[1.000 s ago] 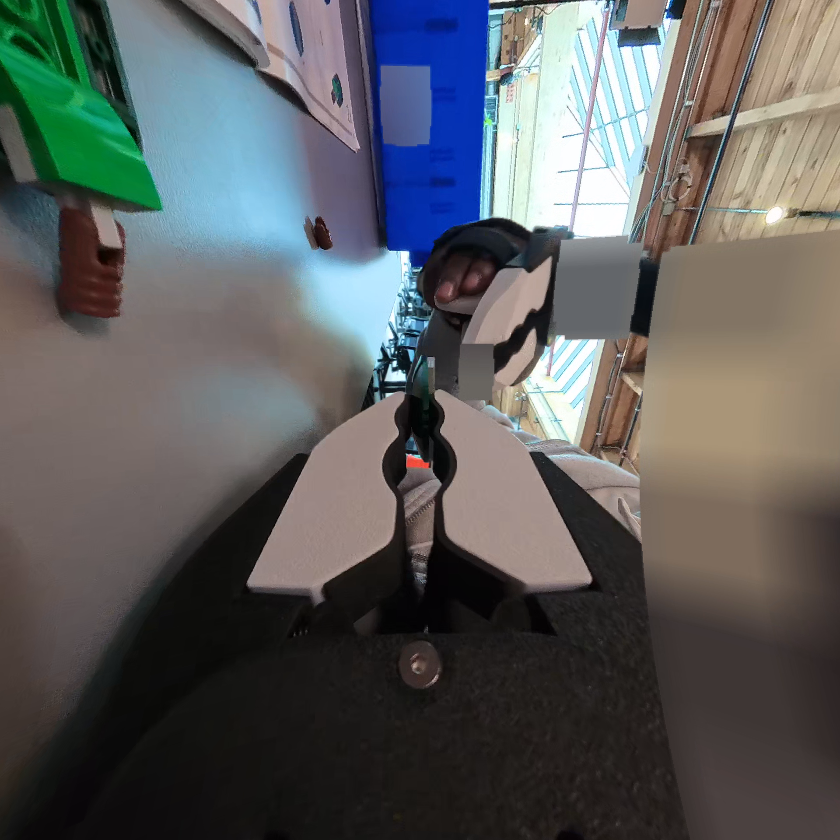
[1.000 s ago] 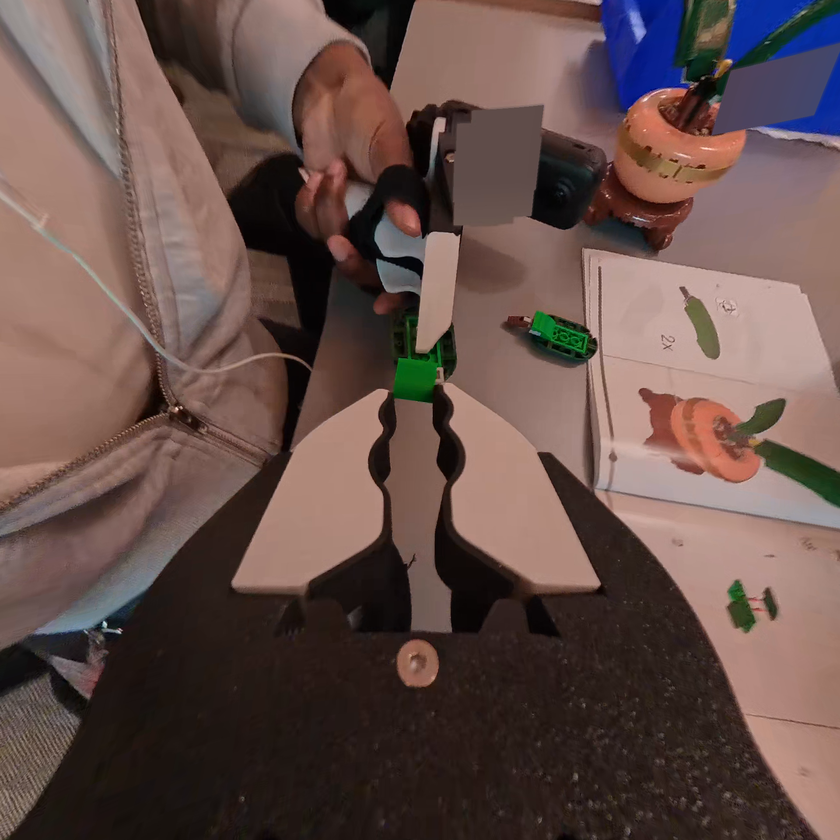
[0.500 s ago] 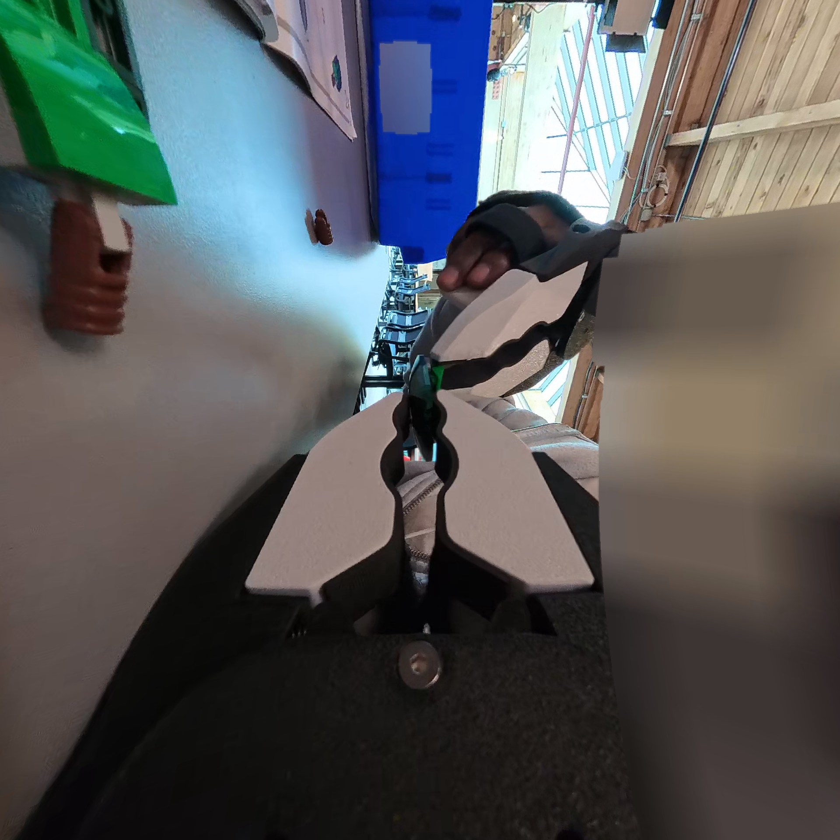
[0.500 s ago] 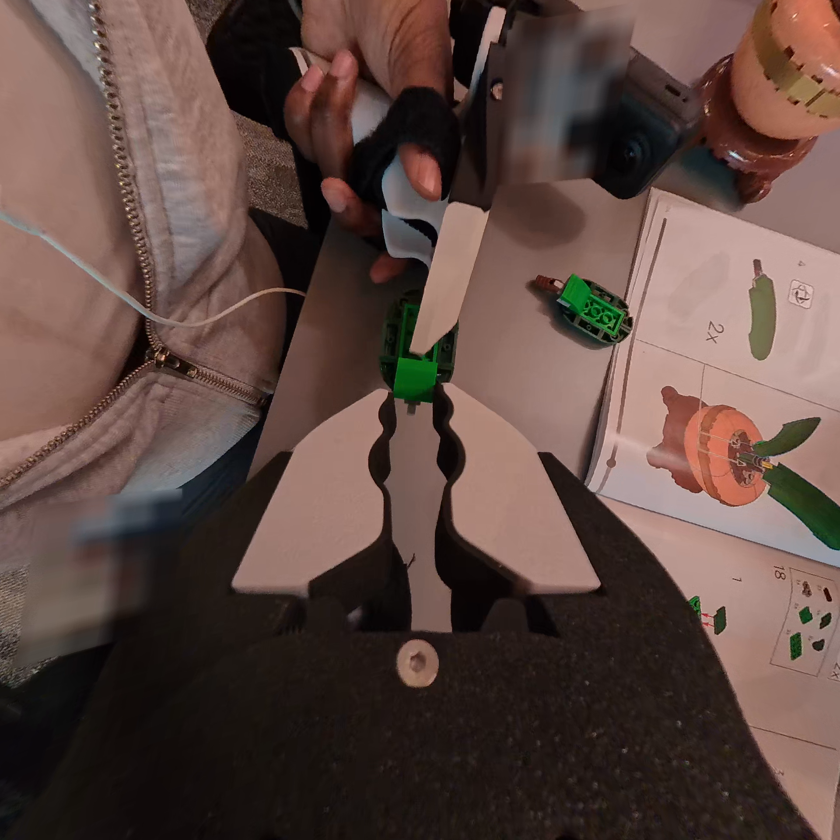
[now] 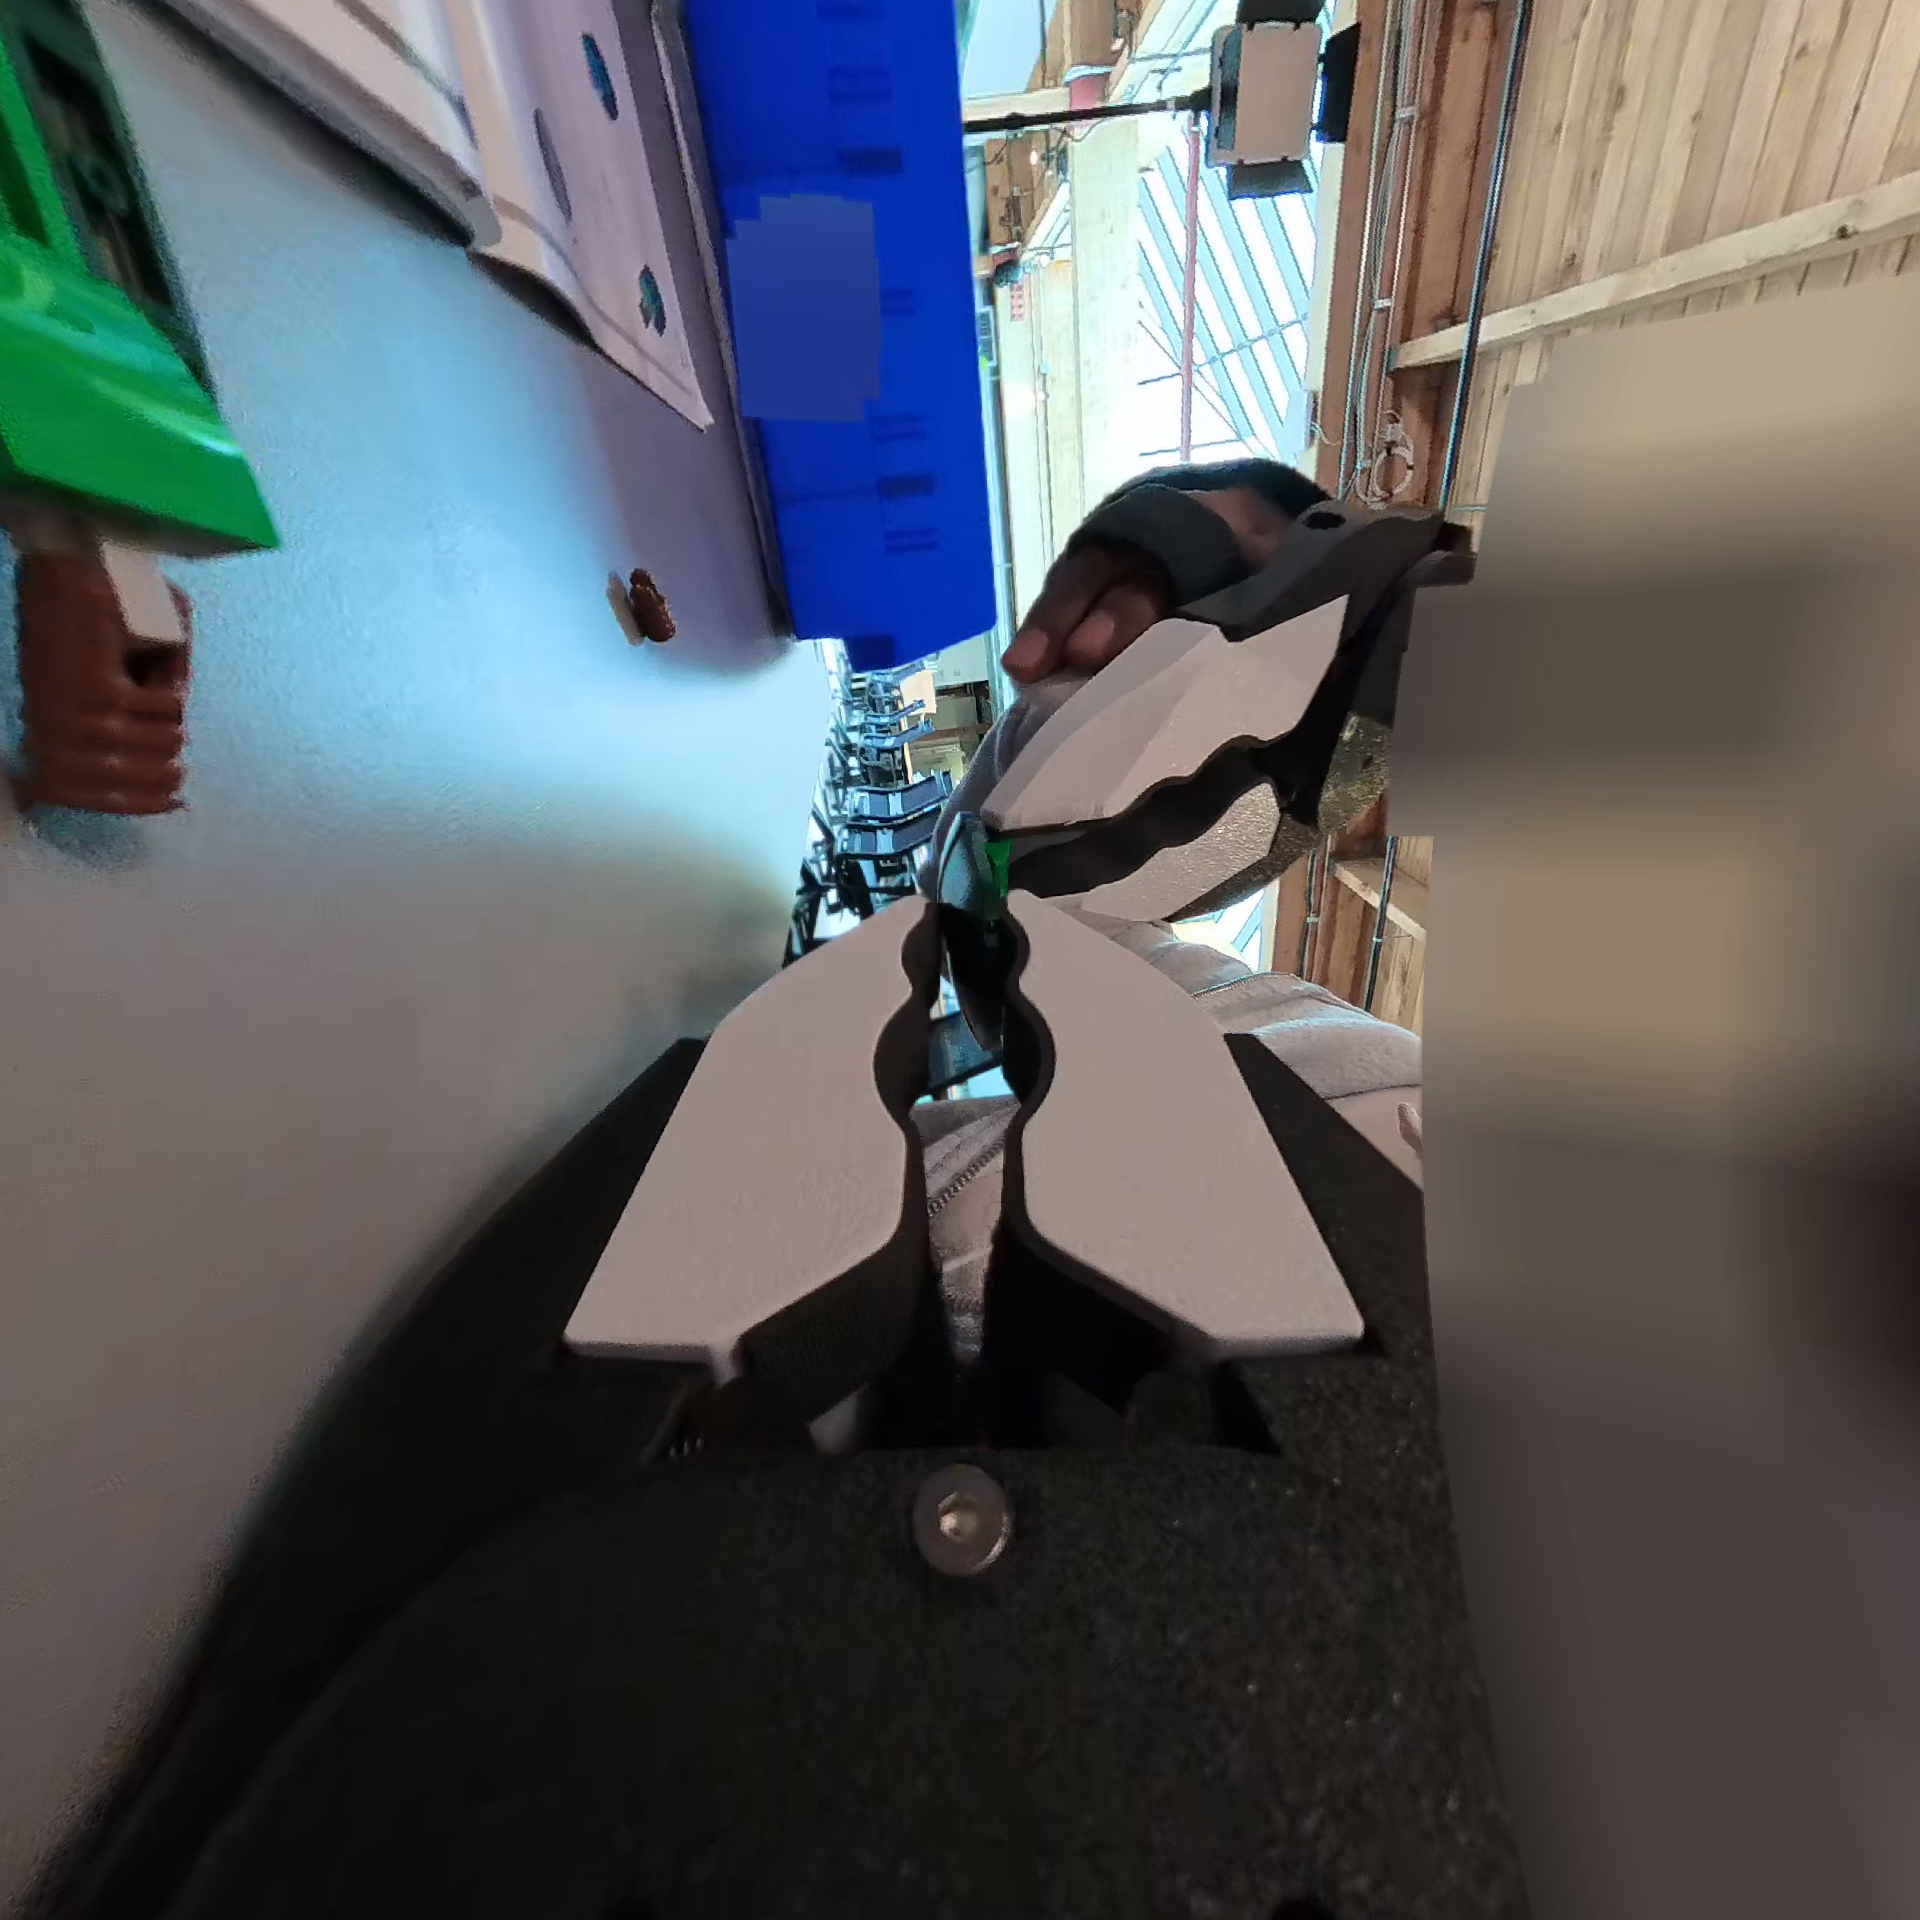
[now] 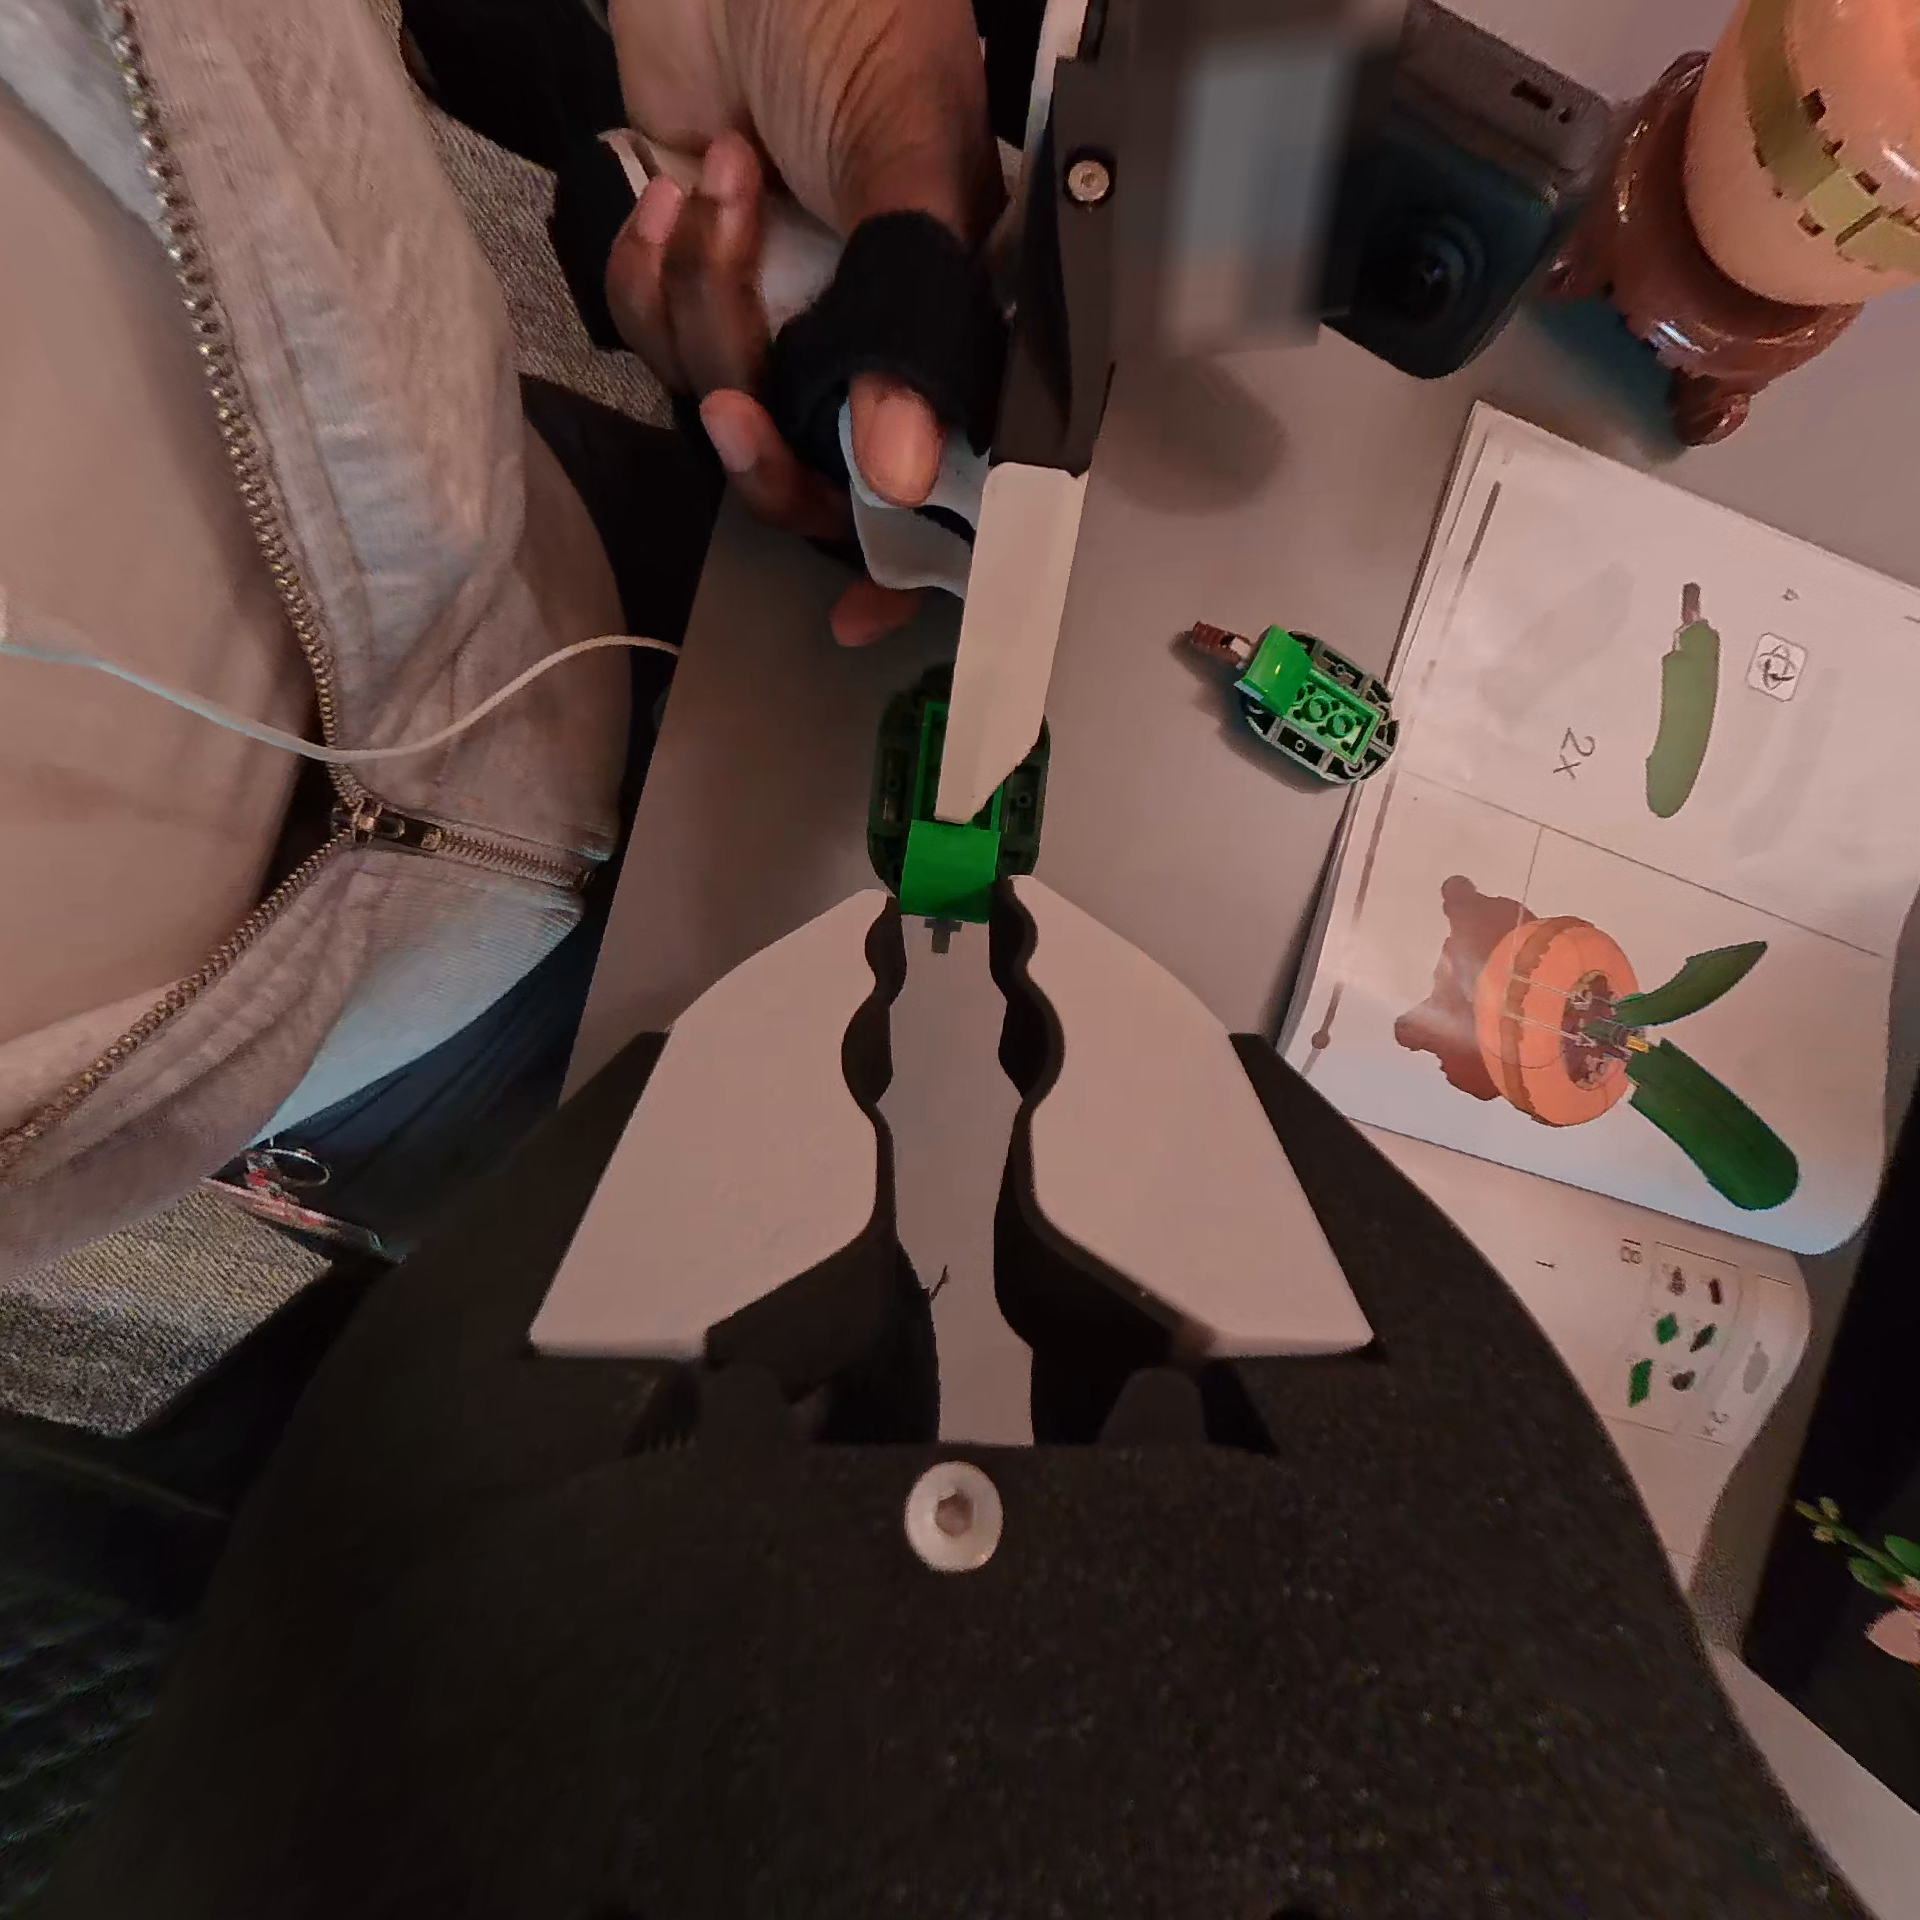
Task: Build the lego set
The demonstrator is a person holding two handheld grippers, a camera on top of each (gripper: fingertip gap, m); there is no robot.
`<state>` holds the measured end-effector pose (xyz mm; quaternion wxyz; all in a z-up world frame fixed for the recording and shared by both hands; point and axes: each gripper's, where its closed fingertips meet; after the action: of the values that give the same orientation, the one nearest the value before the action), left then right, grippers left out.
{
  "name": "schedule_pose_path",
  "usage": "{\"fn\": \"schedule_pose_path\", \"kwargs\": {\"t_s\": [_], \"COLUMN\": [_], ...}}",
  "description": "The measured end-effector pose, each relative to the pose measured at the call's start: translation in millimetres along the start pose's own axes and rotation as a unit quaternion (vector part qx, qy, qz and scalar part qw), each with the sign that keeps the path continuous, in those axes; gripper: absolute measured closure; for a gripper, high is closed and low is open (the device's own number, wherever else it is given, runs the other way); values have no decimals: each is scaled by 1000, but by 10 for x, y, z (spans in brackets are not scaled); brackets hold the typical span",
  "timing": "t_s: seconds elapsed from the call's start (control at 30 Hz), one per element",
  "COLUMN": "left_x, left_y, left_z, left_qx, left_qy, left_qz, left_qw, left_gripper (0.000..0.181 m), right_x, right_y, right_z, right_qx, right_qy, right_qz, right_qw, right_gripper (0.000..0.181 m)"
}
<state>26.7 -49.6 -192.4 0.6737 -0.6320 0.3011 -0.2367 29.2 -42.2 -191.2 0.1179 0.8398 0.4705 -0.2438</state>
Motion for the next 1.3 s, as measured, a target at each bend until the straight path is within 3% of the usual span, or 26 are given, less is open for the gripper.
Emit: {"fn": "schedule_pose_path", "kwargs": {"t_s": [0.13,0.23,0.4,0.87,1.3], "left_x": [-15,-4,-19,-2,33], "left_y": [-46,-98,-87,-73,-70], "left_z": [-3,6,30,38,60], "left_qx": [14,29,25,20,18], "left_qy": [-4,-2,-9,-2,8], "left_qz": [10,19,19,23,22], "left_qw": [1000,999,999,1000,1000], "left_gripper": [173,163,171,171,173], "right_x": [-15,4,-34,-1,-16], "right_y": [-15,-13,-17,-14,15], "right_z": [-30,-6,-31,-73,-89], "right_qx": [6,3,4,13,26], "right_qy": [28,41,36,52,79], "right_qz": [-11,-14,-18,-33,-138], "right_qw": [1000,999,999,998,987], "right_gripper": [166,166,166,166,166]}}
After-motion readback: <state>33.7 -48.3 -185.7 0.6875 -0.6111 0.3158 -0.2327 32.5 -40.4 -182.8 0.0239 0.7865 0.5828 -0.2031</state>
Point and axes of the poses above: each gripper's, where its closed fingertips meet, z out along the fingers, x out of its underside, y = z × x across the jaws, and after that the axes turned 5 degrees about -x, right-handed
